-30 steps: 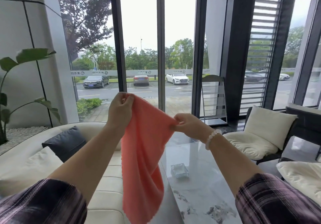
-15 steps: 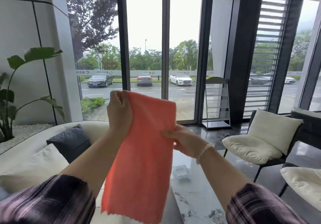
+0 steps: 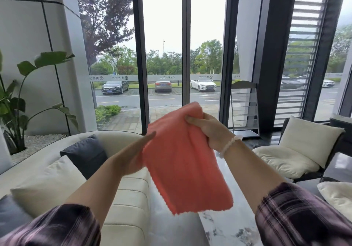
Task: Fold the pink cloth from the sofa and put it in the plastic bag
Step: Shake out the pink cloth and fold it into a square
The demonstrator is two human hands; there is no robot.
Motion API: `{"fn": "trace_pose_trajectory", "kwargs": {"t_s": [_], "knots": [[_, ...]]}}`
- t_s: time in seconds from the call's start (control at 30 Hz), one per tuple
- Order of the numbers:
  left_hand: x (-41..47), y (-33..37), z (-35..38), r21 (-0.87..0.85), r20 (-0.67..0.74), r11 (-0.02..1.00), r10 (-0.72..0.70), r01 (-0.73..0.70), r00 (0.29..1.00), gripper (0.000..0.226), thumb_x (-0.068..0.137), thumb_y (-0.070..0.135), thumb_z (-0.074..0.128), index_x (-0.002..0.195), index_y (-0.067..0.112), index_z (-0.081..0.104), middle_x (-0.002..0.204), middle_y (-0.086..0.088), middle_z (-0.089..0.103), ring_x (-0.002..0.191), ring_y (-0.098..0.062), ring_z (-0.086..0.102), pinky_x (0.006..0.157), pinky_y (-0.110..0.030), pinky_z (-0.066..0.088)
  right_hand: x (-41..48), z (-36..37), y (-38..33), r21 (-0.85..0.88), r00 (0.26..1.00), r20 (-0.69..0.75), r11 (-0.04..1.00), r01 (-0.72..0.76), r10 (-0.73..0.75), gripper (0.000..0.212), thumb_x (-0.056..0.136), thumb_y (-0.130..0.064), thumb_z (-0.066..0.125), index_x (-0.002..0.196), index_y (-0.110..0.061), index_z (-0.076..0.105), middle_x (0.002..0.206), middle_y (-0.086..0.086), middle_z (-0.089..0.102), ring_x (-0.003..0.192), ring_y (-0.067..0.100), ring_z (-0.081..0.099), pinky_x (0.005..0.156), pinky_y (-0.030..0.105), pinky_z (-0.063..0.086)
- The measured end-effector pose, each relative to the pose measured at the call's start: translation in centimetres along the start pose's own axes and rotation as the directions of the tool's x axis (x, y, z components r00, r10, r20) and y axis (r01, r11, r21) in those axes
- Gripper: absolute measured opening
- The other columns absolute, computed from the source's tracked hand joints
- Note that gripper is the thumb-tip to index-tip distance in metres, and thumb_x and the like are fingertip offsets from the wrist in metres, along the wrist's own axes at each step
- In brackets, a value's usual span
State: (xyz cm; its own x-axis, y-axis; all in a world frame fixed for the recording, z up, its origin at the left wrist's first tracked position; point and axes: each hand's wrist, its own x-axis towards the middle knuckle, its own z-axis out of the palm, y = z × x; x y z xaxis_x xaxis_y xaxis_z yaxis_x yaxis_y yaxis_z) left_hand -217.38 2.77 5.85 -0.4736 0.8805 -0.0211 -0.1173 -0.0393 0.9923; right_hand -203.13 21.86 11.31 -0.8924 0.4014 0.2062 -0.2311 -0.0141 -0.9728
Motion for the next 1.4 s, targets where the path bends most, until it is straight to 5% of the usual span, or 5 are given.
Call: {"fn": "trace_pose_trajectory", "kwargs": {"t_s": [0.37, 0.7, 0.93, 1.07, 1.4], "knots": [[0.9, 0.9, 2.9, -0.073, -0.161, 0.994, 0.072, -0.085, 0.984, 0.031, 0.074, 0.016, 0.075, 0.104, 0.015, 0.069, 0.091, -0.012, 0.076, 0.074, -0.022, 0.073, 0.063, -0.033, 0.059, 1.0, -3.1, -0.5, 0.066, 0.945, -0.289, 0.988, -0.138, 0.151, 0.055, 0.089, -0.035, 0.061, 0.14, -0.028, 0.041, 0.128, 0.009, 0.06, 0.113, 0.029, 0.058, 0.098, 0.052, 0.047], [2.7, 1.7, 4.0, 0.142, -0.504, 0.979, 0.201, -0.149, 0.84, 0.089, 0.072, 0.002, 0.074, 0.144, 0.019, 0.025, 0.129, -0.005, 0.045, 0.114, -0.023, 0.051, 0.087, -0.038, 0.049, 0.2, -3.2, 0.4, -0.195, 0.936, -0.147, 0.918, -0.345, 0.321, 0.101, 0.076, -0.002, 0.073, 0.148, -0.03, 0.008, 0.114, 0.015, 0.053, 0.102, 0.033, 0.062, 0.074, 0.046, 0.059], [3.1, 2.1, 3.3, 0.267, -0.429, 0.955, 0.24, -0.132, 0.871, 0.066, 0.064, -0.013, 0.066, 0.121, 0.018, 0.051, 0.134, -0.01, 0.049, 0.118, -0.026, 0.049, 0.095, -0.038, 0.046, 0.5, -4.0, 1.1, 0.234, 0.933, -0.058, 0.913, -0.333, 0.355, 0.048, 0.08, -0.007, 0.069, 0.125, -0.005, 0.051, 0.103, 0.016, 0.066, 0.089, 0.025, 0.066, 0.082, 0.042, 0.056], [3.0, 2.1, 3.0, 0.535, -0.419, 0.84, 0.351, -0.085, 0.837, 0.057, 0.061, -0.009, 0.068, 0.11, 0.021, 0.06, 0.126, -0.008, 0.056, 0.112, -0.028, 0.056, 0.093, -0.042, 0.05, 0.8, -3.7, 1.4, -0.129, 0.963, -0.175, 0.964, -0.231, 0.207, 0.092, 0.066, 0.024, 0.061, 0.139, -0.028, 0.041, 0.135, 0.017, 0.043, 0.113, 0.039, 0.055, 0.087, 0.055, 0.053], [2.5, 2.6, 2.0, 0.701, -0.48, 0.711, 0.417, 0.052, 0.772, 0.039, 0.062, 0.01, 0.075, 0.098, 0.019, 0.064, 0.091, -0.007, 0.071, 0.086, -0.024, 0.065, 0.072, -0.031, 0.051, 1.6, -3.3, 1.9, -0.806, 0.946, -0.209, 0.592, -0.022, -0.249, 0.02, 0.072, -0.012, 0.067, 0.089, -0.023, 0.063, 0.082, -0.006, 0.061, 0.068, 0.002, 0.057, 0.05, 0.009, 0.036]]}}
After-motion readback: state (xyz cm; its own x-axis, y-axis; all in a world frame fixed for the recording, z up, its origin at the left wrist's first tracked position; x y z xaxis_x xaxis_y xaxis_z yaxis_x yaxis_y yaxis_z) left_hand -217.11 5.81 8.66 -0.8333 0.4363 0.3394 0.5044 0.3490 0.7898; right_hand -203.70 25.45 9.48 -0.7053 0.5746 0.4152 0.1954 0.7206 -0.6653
